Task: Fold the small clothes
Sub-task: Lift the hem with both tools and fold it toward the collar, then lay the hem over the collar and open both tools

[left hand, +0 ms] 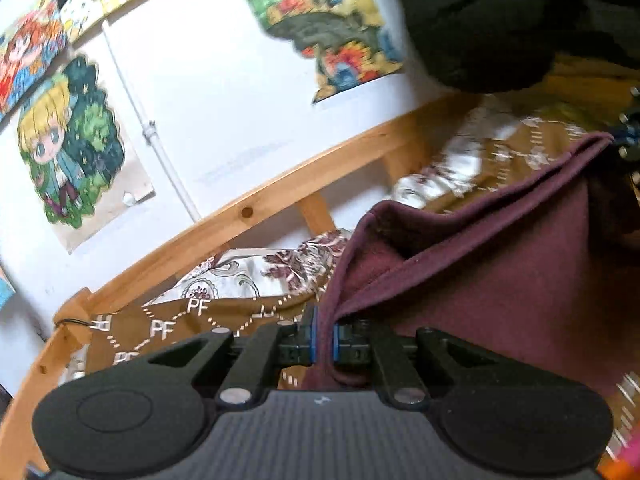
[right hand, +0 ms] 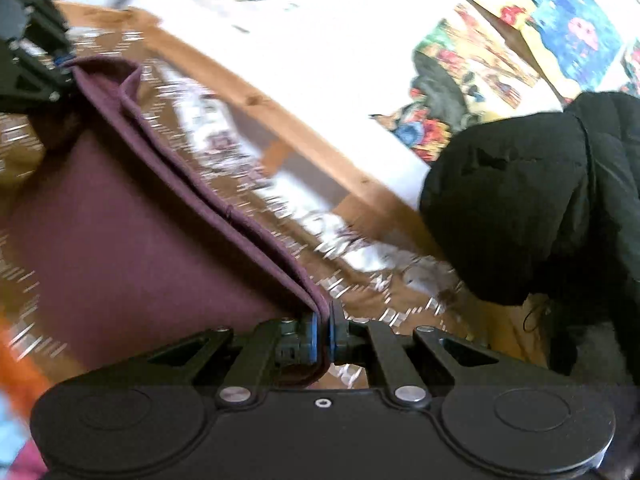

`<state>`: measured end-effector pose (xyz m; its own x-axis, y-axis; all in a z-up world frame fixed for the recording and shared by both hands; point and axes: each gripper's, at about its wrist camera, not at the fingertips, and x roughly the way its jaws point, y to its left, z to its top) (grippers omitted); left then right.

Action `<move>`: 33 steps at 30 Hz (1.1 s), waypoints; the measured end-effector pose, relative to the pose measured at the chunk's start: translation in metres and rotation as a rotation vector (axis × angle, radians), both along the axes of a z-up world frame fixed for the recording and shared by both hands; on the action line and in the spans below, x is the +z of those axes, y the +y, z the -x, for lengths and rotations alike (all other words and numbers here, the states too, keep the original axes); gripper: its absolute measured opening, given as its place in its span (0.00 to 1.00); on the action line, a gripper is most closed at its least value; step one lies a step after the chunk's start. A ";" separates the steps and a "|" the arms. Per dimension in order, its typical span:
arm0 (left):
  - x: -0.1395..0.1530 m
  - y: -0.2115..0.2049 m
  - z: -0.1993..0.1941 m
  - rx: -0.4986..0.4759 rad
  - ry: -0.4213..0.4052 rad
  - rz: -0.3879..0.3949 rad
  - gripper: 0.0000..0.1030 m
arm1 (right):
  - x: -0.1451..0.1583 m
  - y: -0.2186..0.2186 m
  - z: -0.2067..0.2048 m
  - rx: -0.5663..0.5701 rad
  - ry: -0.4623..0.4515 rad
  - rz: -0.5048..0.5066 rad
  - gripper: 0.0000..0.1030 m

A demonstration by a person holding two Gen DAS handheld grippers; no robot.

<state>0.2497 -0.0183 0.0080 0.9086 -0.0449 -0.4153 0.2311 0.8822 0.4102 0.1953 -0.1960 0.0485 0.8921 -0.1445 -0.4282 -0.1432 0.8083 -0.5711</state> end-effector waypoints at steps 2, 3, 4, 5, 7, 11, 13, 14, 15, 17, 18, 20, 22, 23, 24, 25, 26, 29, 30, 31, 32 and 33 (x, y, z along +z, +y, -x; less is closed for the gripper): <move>-0.016 -0.005 -0.031 0.031 0.014 0.018 0.09 | -0.013 -0.008 -0.037 -0.041 0.001 -0.030 0.05; -0.021 -0.006 -0.041 0.040 0.021 0.031 0.09 | -0.022 -0.009 -0.056 -0.067 0.003 -0.063 0.05; -0.028 -0.005 -0.051 0.051 0.028 0.054 0.09 | -0.028 -0.011 -0.072 -0.086 0.007 -0.094 0.05; -0.034 -0.003 -0.062 0.060 0.046 0.079 0.09 | -0.035 -0.011 -0.085 -0.102 0.010 -0.117 0.05; -0.046 0.002 -0.082 0.076 0.096 0.120 0.11 | -0.051 -0.011 -0.105 -0.122 0.007 -0.126 0.05; -0.062 0.022 -0.110 0.139 0.195 0.237 0.33 | -0.079 -0.011 -0.131 -0.119 0.007 -0.128 0.06; -0.066 0.031 -0.114 0.146 0.243 0.266 0.49 | -0.091 -0.011 -0.137 -0.119 -0.009 -0.131 0.07; -0.067 0.036 -0.114 0.138 0.255 0.279 0.64 | -0.097 -0.011 -0.138 -0.121 -0.013 -0.140 0.09; -0.066 0.042 -0.114 0.133 0.250 0.298 0.78 | -0.101 -0.011 -0.137 -0.119 -0.015 -0.158 0.11; -0.060 0.056 -0.105 0.128 0.224 0.359 0.96 | -0.106 -0.014 -0.132 -0.116 -0.021 -0.190 0.30; -0.057 0.063 -0.101 0.126 0.209 0.399 0.99 | -0.106 -0.015 -0.131 -0.115 -0.020 -0.206 0.44; -0.048 0.076 -0.095 0.108 0.208 0.466 0.99 | -0.102 -0.019 -0.123 -0.106 -0.035 -0.258 0.64; -0.043 0.087 -0.091 0.122 0.240 0.505 0.99 | -0.097 -0.021 -0.117 -0.108 -0.038 -0.299 0.76; -0.041 0.091 -0.090 0.132 0.252 0.512 0.99 | -0.095 -0.023 -0.114 -0.108 -0.035 -0.329 0.83; -0.041 0.096 -0.085 0.142 0.263 0.517 0.99 | -0.093 -0.024 -0.112 -0.107 -0.026 -0.360 0.91; -0.041 0.101 -0.079 0.142 0.273 0.516 0.99 | -0.091 -0.026 -0.109 -0.103 -0.012 -0.397 0.95; -0.043 0.104 -0.071 0.134 0.282 0.506 0.99 | -0.091 -0.027 -0.105 -0.097 0.002 -0.422 0.97; -0.046 0.097 -0.052 0.082 0.298 0.397 0.99 | -0.093 -0.023 -0.094 -0.064 0.070 -0.416 0.99; -0.049 0.089 -0.049 0.064 0.293 0.346 0.99 | -0.095 -0.020 -0.090 -0.053 0.088 -0.398 0.99; -0.052 0.081 -0.046 0.048 0.285 0.289 0.99 | -0.098 -0.017 -0.086 -0.043 0.102 -0.374 0.99; -0.056 0.072 -0.045 0.035 0.278 0.232 0.99 | -0.102 -0.014 -0.082 -0.039 0.110 -0.348 0.99; -0.062 0.063 -0.046 0.028 0.275 0.184 0.99 | -0.106 -0.012 -0.080 -0.037 0.116 -0.318 0.99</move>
<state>0.2956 0.0445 -0.0537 0.7655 -0.1184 -0.6324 0.2857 0.9433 0.1692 0.2750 -0.2079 -0.0577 0.8313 -0.0190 -0.5555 -0.1593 0.9493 -0.2710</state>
